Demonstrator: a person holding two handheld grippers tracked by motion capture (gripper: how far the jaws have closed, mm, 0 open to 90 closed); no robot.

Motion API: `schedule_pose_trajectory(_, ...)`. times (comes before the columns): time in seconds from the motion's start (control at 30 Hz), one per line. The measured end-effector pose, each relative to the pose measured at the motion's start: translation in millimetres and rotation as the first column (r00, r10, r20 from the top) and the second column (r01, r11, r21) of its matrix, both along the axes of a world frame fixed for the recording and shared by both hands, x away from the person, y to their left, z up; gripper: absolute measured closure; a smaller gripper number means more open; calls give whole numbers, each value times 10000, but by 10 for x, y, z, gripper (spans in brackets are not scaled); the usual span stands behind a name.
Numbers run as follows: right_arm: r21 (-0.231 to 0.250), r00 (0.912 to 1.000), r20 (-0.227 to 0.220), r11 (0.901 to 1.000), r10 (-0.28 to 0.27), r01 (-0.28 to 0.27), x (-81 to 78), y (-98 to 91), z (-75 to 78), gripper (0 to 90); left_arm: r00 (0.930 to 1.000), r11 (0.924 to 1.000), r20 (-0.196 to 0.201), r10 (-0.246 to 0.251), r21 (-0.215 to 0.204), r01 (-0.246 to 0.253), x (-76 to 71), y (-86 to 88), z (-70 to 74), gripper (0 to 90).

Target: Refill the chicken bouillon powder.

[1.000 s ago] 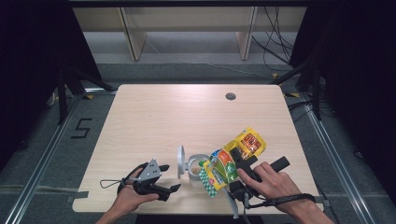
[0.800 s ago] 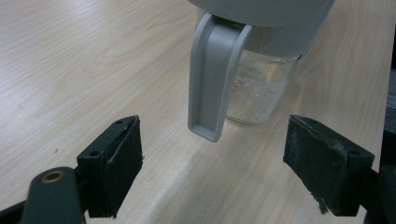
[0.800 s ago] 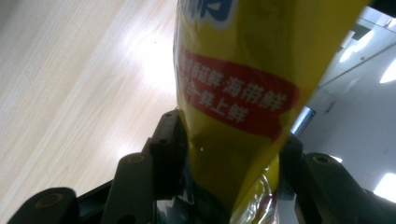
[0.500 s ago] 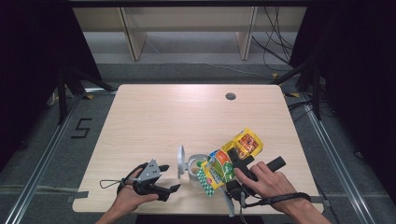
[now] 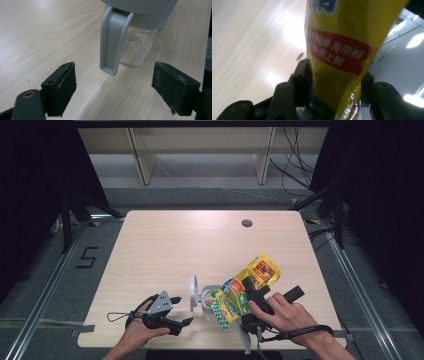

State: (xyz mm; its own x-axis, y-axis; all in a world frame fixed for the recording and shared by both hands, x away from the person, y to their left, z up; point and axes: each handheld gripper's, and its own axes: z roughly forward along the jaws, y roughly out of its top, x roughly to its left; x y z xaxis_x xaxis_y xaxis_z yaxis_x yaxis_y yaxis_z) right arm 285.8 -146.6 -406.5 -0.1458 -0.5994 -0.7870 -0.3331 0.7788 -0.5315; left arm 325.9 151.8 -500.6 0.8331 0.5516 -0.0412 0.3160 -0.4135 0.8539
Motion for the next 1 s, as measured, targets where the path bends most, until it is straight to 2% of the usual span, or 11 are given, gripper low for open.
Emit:
schedule_pose_trajectory(0.07,-184,9999,3,9998,116,-116,1,12,21,562,9998,10000,-216,-7,81,9,7,8,9,187)
schedule_pose_trajectory(0.5,-269,9994,246,9993,254,-248,-37,7,11,562,9999,9999,-88,86,-96,-87,1,-7,-6,186)
schedule_pose_trajectory(0.57,-760,9972,511,9958,546,-507,-40,24,24,562,10000,10000,-60,62,-61,-62,1,-6,-5,186)
schedule_pose_trajectory(0.63,-2075,9910,1053,9764,826,-593,-51,53,70,562,9998,9999,-175,-14,111,15,12,5,10,185)
schedule_pose_trajectory(0.73,-1814,9898,1043,9804,971,-770,-66,48,54,562,9999,10000,-168,-19,9,19,0,-1,1,184)
schedule_pose_trajectory(0.8,-2035,9890,1106,9763,978,-738,-74,58,67,563,9999,9999,-104,-34,103,35,6,5,15,184)
schedule_pose_trajectory(0.83,-1637,9907,1129,9849,755,-564,-92,41,49,563,9999,9997,23,-168,190,168,20,12,18,185)
schedule_pose_trajectory(0.87,-1633,9896,1127,9841,888,-697,-87,40,54,563,9998,10000,-178,-24,39,25,6,3,7,184)
schedule_pose_trajectory(0.9,-1773,9888,1161,9815,933,-718,-88,43,68,563,10000,10000,32,-25,16,25,9,4,1,184)
schedule_pose_trajectory(0.97,-1405,9906,1190,9888,680,-510,-109,26,46,563,9999,9999,-47,-122,100,123,12,10,13,184)
schedule_pose_trajectory(1.0,-1763,9886,1159,9815,958,-745,-98,39,72,563,9999,9999,-102,-18,170,20,12,13,15,184)
